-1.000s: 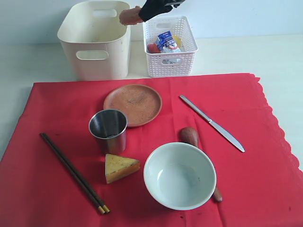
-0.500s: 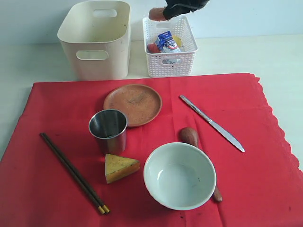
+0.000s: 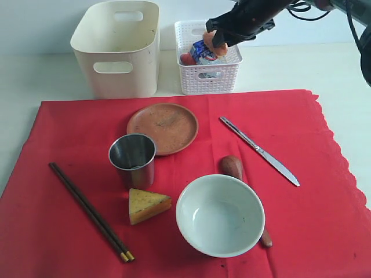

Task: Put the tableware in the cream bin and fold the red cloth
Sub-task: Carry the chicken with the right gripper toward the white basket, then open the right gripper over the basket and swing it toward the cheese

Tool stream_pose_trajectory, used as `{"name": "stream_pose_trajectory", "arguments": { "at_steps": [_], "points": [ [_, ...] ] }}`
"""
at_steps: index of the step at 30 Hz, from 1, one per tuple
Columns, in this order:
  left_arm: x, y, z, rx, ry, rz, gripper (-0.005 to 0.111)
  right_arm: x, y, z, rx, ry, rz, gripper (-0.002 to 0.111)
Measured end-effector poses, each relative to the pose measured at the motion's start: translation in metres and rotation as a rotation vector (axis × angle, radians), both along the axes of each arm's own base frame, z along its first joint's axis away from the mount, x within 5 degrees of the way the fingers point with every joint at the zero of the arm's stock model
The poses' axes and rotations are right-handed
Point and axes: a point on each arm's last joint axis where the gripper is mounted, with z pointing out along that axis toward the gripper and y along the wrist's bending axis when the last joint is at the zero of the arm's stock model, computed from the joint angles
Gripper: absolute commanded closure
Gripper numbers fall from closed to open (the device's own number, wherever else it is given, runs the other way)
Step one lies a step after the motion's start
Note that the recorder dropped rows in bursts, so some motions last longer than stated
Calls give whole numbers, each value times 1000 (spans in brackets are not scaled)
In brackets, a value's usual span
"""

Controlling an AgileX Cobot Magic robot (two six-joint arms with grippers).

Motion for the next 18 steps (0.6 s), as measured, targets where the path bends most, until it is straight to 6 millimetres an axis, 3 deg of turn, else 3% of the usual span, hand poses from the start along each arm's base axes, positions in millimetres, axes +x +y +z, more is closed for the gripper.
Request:
{"name": "stream_pose_trajectory", "arguments": {
  "at_steps": [5,13,18],
  "points": [
    [0,0,0,0,0,0,105,-7,-1,0,-23,67,15,57],
    [0,0,0,0,0,0,105,-28,-8,47,-84,115,85,96],
    [0,0,0,0,0,0,105,-34,-11,51,-108,145,92,108]
  ]
}}
